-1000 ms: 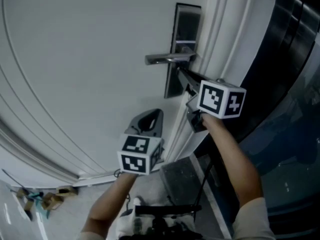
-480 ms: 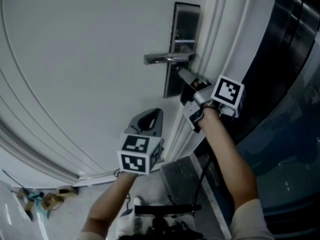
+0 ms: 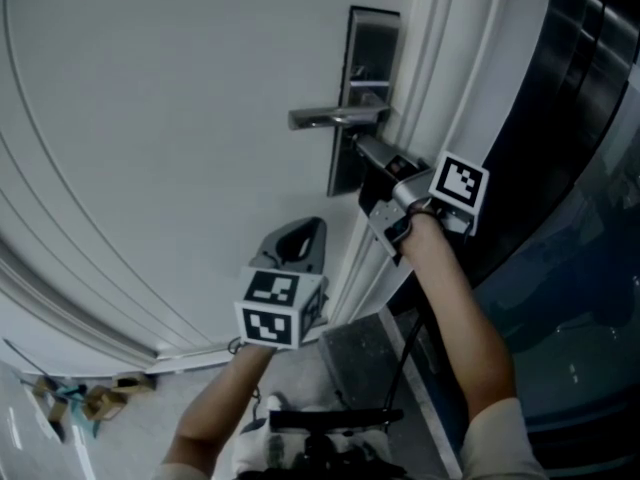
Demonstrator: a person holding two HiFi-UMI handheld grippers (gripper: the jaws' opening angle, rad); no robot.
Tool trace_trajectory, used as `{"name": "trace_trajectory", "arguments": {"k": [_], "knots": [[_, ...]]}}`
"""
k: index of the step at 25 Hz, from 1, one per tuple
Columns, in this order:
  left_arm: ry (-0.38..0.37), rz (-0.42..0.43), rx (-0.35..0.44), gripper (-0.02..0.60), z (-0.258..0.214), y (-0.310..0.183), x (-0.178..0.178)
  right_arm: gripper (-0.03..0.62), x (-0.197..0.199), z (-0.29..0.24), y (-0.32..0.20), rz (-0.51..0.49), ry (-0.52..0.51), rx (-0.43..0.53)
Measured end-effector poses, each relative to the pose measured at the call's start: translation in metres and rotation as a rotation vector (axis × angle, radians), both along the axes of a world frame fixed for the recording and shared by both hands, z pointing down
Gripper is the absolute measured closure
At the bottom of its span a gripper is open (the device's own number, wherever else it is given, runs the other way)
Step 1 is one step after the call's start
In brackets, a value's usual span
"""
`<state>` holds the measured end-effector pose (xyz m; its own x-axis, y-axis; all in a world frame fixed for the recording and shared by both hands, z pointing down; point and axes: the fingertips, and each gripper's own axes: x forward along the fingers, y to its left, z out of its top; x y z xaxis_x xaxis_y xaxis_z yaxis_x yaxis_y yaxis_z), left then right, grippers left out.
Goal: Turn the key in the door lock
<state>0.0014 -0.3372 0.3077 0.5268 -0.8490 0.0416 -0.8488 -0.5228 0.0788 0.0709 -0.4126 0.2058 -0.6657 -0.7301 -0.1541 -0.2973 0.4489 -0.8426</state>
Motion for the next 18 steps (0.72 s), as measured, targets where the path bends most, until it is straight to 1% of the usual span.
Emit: {"name": "trace_trajectory", "arguments": {"k": [3,5,8,10,15,18], "knots": [[-0.001,-0.003,-0.001,0.566,0.001,0.000,-0.001,0.525,-0.001,0.001,0.002,-0.004,0.024,-0.002],[-0.003,-0.005,-0.001,0.566,0.001,0.000,-0.002,0.466,0.001,0.002,0.003,0.005,0.058,0.009],[-0.003,-0.006,-0.002,0.566,0.000,-0.001,-0.003,0.459,0.009,-0.003,0.007,0.051,0.131,0.066],[-0.002,-0.005,-0.003,0.566,0.001,-0.001,-0.003,0.459,0.015,-0.007,0.011,0.083,0.237,0.130],[-0.001,0.006,-0.001,0.566,0.000,0.000,0.003,0.459,0.011,-0.019,0.028,0.137,0.617,0.356],[-0.002,0.009,0.000,0.566,0.000,0.001,0.005,0.459,0.010,-0.023,0.035,0.167,0.778,0.459]]}}
